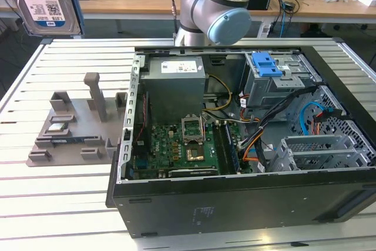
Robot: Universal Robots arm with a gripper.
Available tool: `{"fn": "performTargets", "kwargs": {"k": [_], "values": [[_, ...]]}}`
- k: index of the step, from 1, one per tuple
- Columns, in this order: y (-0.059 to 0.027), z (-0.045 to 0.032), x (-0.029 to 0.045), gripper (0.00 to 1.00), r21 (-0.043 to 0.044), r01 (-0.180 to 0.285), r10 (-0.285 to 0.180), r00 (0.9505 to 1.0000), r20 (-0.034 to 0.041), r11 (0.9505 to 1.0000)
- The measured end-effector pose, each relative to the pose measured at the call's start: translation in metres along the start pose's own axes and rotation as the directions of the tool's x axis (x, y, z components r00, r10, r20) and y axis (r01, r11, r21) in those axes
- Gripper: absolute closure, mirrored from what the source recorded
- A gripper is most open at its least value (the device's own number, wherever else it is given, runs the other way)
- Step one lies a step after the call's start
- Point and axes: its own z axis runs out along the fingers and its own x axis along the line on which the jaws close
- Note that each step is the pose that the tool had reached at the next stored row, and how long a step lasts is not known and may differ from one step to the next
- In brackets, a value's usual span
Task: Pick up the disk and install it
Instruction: 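Pick up the disk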
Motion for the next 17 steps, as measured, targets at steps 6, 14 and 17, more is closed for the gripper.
{"fn": "performTargets", "kwargs": {"k": [6, 14, 17], "values": [[-0.0342, -0.0002, -0.0011, 0.63, -0.0021, 0.0, 0.0, 1.0, 0.0, 1.0], [-0.0824, -0.0005, -0.0027, 0.63, -0.0071, 0.0, 0.0, 1.0, -0.0002, 1.0], [-0.1013, -0.0006, -0.0033, 0.63, -0.0091, 0.0, 0.0, 1.0, -0.0003, 1.0]]}}
